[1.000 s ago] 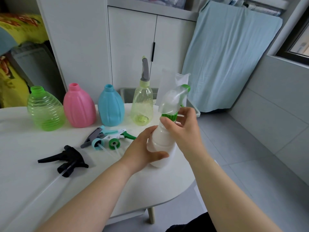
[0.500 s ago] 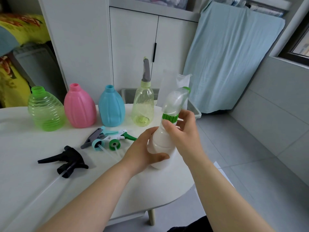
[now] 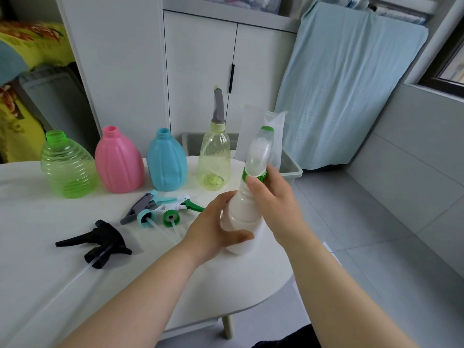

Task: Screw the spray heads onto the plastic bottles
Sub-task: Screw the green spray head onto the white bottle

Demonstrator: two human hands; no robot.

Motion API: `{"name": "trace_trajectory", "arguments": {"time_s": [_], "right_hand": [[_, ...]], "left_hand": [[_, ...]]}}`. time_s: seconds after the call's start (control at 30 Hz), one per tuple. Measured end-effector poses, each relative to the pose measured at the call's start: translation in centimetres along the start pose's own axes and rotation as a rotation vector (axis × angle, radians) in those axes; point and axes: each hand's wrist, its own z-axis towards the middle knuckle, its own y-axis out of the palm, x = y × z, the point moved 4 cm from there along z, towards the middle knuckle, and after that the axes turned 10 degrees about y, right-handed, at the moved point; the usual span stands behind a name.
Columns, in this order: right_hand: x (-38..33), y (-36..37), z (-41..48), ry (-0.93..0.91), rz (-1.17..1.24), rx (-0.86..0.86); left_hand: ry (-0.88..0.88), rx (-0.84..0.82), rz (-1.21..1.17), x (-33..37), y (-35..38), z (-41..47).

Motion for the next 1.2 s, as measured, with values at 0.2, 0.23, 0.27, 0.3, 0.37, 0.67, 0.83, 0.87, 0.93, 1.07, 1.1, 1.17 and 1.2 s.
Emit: {"name": "trace_trajectory", "arguments": {"time_s": [0.2,0.23,0.27,0.3,0.37,0.67,0.83,0.87,0.93,1.07,1.1,1.17,1.2], "right_hand": [[-0.3,0.0,0.7,0.018,-0.051,0.307],[-0.2,0.3,0.7,0.034,-0.044,0.308],[0.1,0.4,0.7,0.052,-0.022,0.292],[0.3,0.3,0.6,0.068,0.007,0.263],[0.2,0.2,0.3,0.076,0.03,0.175],[0.1,-0.9,1.1,0.085,0.118,-0.188],[0.4,-0.5,1.8,0.156,0.095,-0.305],[0.4,-0.2,1.9,0.16,0.037,-0.31],[0.2,0.1,2.3,0.164,-0.019,-0.255],[0.5,0.2,2.8,0.149,-0.032,0.032],[0.7,0.2,2.7,0.146,-0.028,0.107],[1.0,0.3,2.5,0.138,-0.017,0.193],[1.0,0.4,2.5,0.145,-0.025,0.198]], "left_hand": [[-0.011,0.026,0.037,0.0,0.3,0.0],[-0.013,0.031,0.038,0.0,0.3,0.0],[-0.015,0.035,0.04,0.0,0.3,-0.1],[-0.015,0.037,0.04,0.0,0.3,-0.1],[-0.015,0.036,0.043,0.1,0.2,-0.1],[-0.049,-0.104,-0.045,0.0,-0.9,-0.4],[-0.042,-0.163,-0.033,0.3,0.2,0.3],[-0.05,-0.148,-0.02,0.2,0.3,0.5],[-0.064,-0.104,0.009,-0.1,0.5,0.7],[-0.075,0.022,0.074,-0.2,1.0,0.8],[-0.07,0.052,0.073,-0.2,1.2,0.7],[-0.062,0.093,0.089,-0.2,1.5,0.5],[-0.062,0.098,0.093,-0.2,1.5,0.4]]}}
